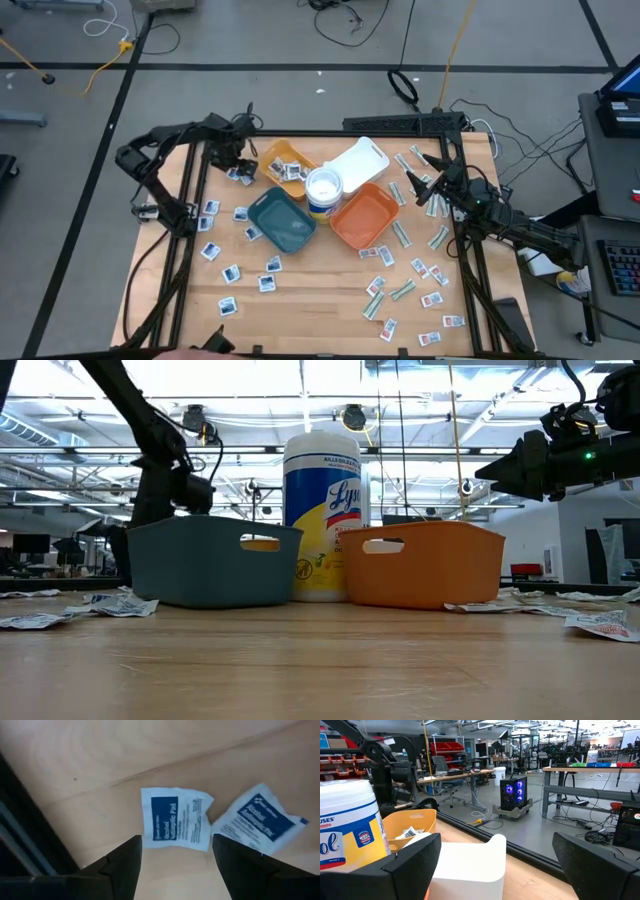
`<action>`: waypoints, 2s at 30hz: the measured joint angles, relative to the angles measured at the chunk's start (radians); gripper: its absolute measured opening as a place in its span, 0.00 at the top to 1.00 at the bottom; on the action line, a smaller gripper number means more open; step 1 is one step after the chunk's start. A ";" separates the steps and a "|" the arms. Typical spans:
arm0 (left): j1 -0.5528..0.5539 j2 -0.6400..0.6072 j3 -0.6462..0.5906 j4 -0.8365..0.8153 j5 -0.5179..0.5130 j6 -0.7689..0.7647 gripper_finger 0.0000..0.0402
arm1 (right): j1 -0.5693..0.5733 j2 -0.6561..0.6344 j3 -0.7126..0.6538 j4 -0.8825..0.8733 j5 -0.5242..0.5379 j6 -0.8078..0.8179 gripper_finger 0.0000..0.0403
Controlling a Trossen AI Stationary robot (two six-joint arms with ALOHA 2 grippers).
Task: Pick & Place First Aid Supplies
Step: Put the blue pad into the blue bin
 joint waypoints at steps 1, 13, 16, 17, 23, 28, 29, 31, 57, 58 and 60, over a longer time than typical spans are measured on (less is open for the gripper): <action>0.000 0.008 0.000 0.003 -0.002 -0.001 0.39 | 0.000 0.000 0.000 0.000 0.000 0.000 0.06; -0.003 0.019 -0.001 0.027 -0.035 -0.024 0.65 | 0.000 0.000 0.000 0.000 0.000 0.000 0.06; -0.005 0.019 -0.002 0.027 -0.034 -0.024 0.77 | 0.000 0.000 0.000 0.000 0.000 0.000 0.06; -0.005 0.019 -0.004 0.027 -0.029 -0.024 0.80 | 0.000 0.000 0.000 0.000 0.000 0.000 0.06; -0.012 0.019 -0.007 0.027 -0.007 -0.008 0.97 | 0.000 0.000 0.000 0.000 0.000 0.000 0.06; -0.012 0.019 -0.007 0.027 -0.008 -0.008 0.95 | 0.000 0.000 0.000 0.000 0.000 0.000 0.06; -0.012 0.019 -0.006 0.028 -0.009 -0.011 0.92 | 0.000 0.000 0.000 0.000 0.000 0.000 0.06; -0.012 0.019 0.003 0.028 -0.009 -0.009 0.86 | 0.000 0.000 0.000 0.000 0.000 0.000 0.06; -0.011 -0.059 -0.075 0.092 -0.130 -0.025 0.56 | 0.000 0.000 0.000 0.000 0.000 0.000 0.06; -0.014 -0.059 -0.078 0.099 -0.137 -0.031 0.57 | 0.000 0.000 0.000 0.000 0.000 0.000 0.06; -0.020 -0.059 -0.084 0.105 -0.151 -0.043 0.60 | 0.000 0.000 0.000 0.000 0.000 0.000 0.06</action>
